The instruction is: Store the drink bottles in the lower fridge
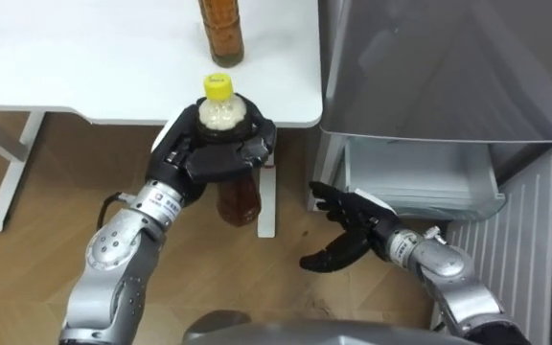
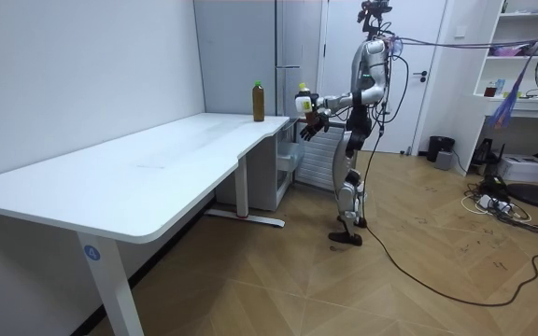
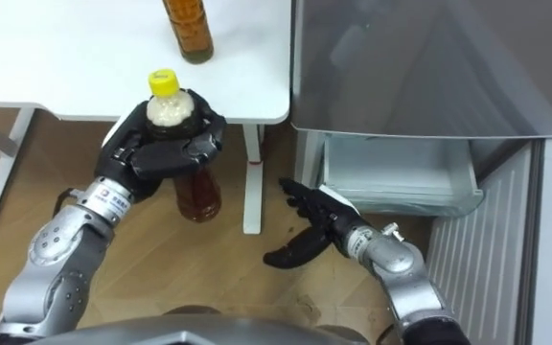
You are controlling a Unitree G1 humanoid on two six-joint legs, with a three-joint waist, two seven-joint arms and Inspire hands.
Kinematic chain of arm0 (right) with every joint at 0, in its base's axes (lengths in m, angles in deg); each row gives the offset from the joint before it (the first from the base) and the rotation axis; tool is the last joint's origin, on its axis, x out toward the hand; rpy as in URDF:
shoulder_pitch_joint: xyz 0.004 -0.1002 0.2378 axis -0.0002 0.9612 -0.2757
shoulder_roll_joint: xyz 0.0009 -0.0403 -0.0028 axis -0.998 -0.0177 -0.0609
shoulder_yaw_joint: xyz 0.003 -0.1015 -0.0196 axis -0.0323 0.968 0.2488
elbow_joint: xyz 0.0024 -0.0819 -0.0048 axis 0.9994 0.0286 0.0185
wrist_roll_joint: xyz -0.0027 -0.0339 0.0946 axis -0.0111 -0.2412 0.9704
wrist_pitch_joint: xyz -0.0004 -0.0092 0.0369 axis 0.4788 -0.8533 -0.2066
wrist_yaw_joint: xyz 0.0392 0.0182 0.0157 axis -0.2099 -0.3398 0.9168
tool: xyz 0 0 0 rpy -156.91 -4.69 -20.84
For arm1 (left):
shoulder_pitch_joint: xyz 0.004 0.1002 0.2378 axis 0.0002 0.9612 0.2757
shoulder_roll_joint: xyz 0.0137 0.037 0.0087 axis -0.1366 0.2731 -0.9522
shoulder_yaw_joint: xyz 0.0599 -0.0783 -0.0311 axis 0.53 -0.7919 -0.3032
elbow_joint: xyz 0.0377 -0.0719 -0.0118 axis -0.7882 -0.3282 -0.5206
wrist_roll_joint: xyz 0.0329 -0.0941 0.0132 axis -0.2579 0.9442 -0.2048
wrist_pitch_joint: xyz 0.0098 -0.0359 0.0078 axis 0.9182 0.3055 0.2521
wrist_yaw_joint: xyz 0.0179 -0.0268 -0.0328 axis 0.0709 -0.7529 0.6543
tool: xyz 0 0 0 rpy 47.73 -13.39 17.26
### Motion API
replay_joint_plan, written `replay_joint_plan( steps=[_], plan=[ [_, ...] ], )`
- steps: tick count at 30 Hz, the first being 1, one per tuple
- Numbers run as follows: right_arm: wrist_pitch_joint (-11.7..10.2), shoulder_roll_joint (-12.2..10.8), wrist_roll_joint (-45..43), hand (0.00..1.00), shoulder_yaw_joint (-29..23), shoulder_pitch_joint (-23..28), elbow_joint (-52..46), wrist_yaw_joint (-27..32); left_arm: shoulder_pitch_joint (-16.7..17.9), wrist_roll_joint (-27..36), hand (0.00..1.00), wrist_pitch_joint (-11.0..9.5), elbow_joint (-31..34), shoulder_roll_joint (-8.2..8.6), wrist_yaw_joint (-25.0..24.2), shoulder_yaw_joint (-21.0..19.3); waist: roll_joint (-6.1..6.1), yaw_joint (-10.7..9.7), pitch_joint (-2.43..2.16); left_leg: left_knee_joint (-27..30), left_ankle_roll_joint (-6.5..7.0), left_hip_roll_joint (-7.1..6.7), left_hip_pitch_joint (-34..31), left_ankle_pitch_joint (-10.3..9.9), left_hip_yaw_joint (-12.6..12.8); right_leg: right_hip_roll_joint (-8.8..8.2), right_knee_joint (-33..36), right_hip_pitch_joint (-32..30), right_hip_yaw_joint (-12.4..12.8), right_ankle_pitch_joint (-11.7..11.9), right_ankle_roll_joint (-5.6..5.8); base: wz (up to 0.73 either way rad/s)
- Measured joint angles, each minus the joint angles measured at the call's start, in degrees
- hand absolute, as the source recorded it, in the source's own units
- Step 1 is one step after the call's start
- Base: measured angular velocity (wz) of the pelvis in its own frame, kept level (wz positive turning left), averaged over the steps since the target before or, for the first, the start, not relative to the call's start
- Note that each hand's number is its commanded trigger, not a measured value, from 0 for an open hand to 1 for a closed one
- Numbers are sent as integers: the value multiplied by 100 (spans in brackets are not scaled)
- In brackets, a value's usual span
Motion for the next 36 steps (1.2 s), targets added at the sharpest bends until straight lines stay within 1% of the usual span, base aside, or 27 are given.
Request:
replay_joint_plan(
  steps=[3, 6, 8, 10, 11, 13, 16, 20, 26, 28, 31, 33, 36],
  plan=[
    [0, 0, 154, 0, 62, 34, -131, -155, 0, 0, 100, 0, 0, -8, -23, 58, 0, -31, 3, 11, 0, 1, 3, 0, 1, 0, -1, -4, 4, 0, 0, 0],
    [5, 46, 359, 0, 140, 45, -195, -262, -6, 3, 100, 0, 0, -13, -34, 180, 6, -34, 10, 25, 0, 1, -52, 0, -7, -3, 5, -42, 3, 0, 0, 0],
    [10, 119, 593, 0, 236, 42, -346, -377, -7, 4, 100, 0, -38, -29, -73, 300, 6, -32, 18, 25, 0, 5, -105, 0, 12, -3, 6, -82, 14, 4, -6, 0],
    [10, 108, 775, 0, 239, 28, -356, -456, -7, 4, 100, 0, -139, -38, -112, 405, 8, -36, 23, 19, 0, 9, -103, -1, 21, -2, 6, -78, 19, 4, -7, 0],
    [10, 103, 832, 0, 239, 26, -357, -489, -7, 4, 100, 1, -202, -39, -168, 451, 12, -35, 41, 20, 1, 10, -106, -2, 25, -1, 6, -80, 20, 5, -8, 0],
    [21, 110, 971, 0, 256, 28, -355, -523, -7, 3, 100, 2, -218, -52, -187, 549, -3, -36, 60, 19, 1, 10, -116, -2, 30, -1, 10, -99, 17, 5, -9, 0],
    [23, 111, 1334, 0, 271, 26, -356, -612, -7, 21, 100, 2, -218, -65, -271, 669, -9, -32, 60, 20, 2, 8, -127, -1, 36, 0, 35, -145, 73, 10, -16, -5],
    [21, 91, 1861, 0, 477, 23, -481, -766, -9, 24, 100, 0, -219, -74, -306, 883, -21, -46, 64, 20, 3, 9, -118, -1, 37, -1, 96, -161, 162, 9, -15, -2],
    [22, 78, 2118, 0, 669, 25, -481, -1066, -8, 23, 100, 1, -224, -182, -444, 1103, -19, -60, 63, 43, 6, 7, -205, -2, 35, 1, 96, -216, 157, 10, -16, 0],
    [22, 79, 2125, 0, 694, 24, -481, -1129, -8, 23, 100, 1, -227, -207, -509, 1121, -17, -55, 62, 46, 6, 7, -205, -3, 30, 3, 97, -214, 158, 10, -16, 0],
    [22, 79, 2145, 0, 708, 24, -481, -1207, -8, 20, 100, 1, -227, -209, -519, 1139, -14, -52, 60, 35, 6, 3, -212, -2, 21, 8, 102, -234, 198, 10, -16, -1],
    [22, 96, 2147, 0, 737, 23, -481, -1265, -8, 16, 100, 2, -228, -208, -520, 1156, -12, -25, 58, 35, 7, 3, -220, -2, 26, 17, 103, -246, 282, 10, -16, -2],
    [22, 111, 2172, 0, 899, 24, -477, -1367, -9, 16, 100, 2, -227, -204, -519, 1168, -14, -33, 57, 31, 8, 2, -209, -1, 31, 21, 102, -245, 323, 10, -16, 0]
  ],
)
